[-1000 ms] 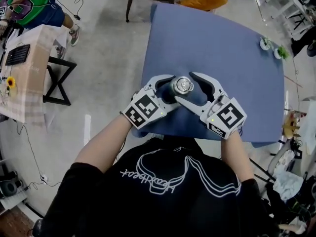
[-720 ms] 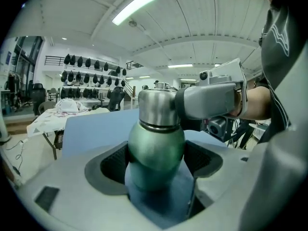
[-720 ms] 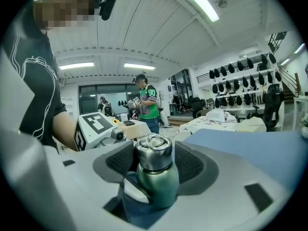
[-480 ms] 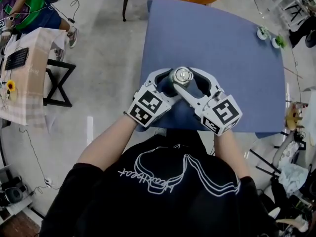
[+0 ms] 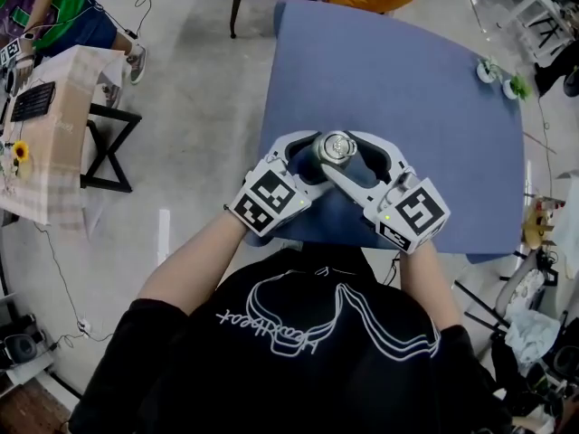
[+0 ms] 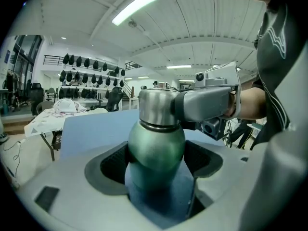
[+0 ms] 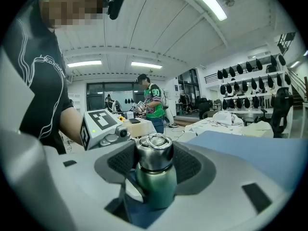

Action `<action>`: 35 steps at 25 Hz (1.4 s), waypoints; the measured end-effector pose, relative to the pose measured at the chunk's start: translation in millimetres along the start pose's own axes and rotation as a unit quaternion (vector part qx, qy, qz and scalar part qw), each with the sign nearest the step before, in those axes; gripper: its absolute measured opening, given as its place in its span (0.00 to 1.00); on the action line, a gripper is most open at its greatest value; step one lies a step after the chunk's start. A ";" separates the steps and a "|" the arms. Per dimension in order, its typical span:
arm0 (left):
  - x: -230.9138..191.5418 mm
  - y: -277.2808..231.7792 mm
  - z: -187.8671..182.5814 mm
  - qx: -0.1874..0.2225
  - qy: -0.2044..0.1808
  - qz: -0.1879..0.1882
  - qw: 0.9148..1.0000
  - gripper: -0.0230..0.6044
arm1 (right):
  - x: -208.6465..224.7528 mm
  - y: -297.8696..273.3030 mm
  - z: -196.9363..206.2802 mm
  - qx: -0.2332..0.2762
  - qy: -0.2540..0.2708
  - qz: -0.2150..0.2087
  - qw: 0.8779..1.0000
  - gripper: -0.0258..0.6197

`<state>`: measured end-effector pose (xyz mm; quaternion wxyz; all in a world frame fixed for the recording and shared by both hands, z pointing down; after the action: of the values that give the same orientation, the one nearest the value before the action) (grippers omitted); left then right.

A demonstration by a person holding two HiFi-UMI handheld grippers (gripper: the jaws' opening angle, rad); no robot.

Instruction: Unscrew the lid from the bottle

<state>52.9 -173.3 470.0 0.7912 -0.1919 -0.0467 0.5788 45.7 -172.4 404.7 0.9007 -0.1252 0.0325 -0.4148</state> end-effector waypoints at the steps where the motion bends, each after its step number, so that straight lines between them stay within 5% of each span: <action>1: 0.0 0.1 -0.2 -0.001 -0.003 0.005 1.000 0.61 | -0.2 0.0 -0.1 -0.003 0.003 -0.009 1.000 0.42; 13: -0.8 3.4 2.8 -0.030 -0.038 0.092 0.995 0.61 | -4.3 -4.8 0.8 -0.042 0.040 -0.130 0.990 0.42; 27: 0.9 4.1 4.0 -0.061 -0.077 0.207 0.973 0.61 | -6.2 -6.2 0.9 -0.078 0.087 -0.243 0.963 0.42; 35: 3.5 5.1 3.4 -0.062 -0.079 0.214 0.972 0.61 | -7.9 -4.1 2.0 -0.085 0.106 -0.276 0.951 0.42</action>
<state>48.5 -168.0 470.8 0.6291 -0.1998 -0.1031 0.7441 37.8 -168.6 407.3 0.7284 -0.1605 0.1270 -0.6539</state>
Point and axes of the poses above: the fingertips, and each gripper's own axes: y backward along the fingers, x to its right, z out of its underside, the point moved 1 cm from there along y, backward along the fingers, and after that the axes turned 7 degrees about z, right-handed, at the moved point
